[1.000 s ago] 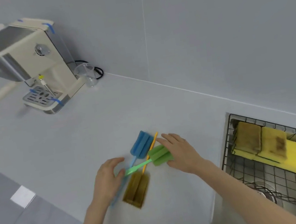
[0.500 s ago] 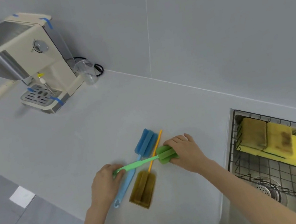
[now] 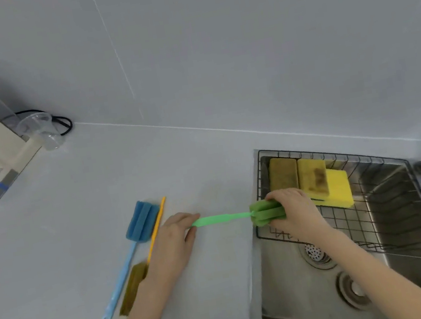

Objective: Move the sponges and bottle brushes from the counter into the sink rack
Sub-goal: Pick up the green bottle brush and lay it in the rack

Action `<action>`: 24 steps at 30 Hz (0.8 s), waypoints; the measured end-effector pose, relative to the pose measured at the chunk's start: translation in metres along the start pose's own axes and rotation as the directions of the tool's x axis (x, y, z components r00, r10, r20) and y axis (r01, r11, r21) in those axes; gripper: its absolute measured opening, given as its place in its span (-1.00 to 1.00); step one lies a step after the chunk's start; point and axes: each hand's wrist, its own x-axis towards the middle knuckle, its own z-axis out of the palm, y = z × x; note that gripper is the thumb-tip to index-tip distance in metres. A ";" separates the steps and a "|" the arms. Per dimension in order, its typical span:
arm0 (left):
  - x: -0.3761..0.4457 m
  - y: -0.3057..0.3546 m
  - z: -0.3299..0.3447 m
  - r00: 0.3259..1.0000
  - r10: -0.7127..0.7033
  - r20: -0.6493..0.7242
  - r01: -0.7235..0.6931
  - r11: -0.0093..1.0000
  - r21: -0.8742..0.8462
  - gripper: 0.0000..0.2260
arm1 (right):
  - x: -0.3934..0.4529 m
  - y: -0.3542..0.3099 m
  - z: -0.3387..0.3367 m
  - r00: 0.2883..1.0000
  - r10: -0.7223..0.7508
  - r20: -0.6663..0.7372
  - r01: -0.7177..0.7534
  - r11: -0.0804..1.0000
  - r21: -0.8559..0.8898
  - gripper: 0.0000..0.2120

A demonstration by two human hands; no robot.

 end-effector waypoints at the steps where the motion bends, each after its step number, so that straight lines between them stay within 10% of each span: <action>1: 0.006 0.010 0.010 0.999 0.025 0.025 -0.025 1.000 0.003 -0.75 | -0.008 0.013 -0.004 0.999 0.034 -0.018 -0.033 0.999 0.022 -0.58; 24: 0.085 0.146 0.200 0.912 0.200 0.359 -0.307 0.912 0.271 -0.77 | -0.088 0.218 -0.049 0.921 0.378 -0.090 -0.383 0.923 -0.039 -0.65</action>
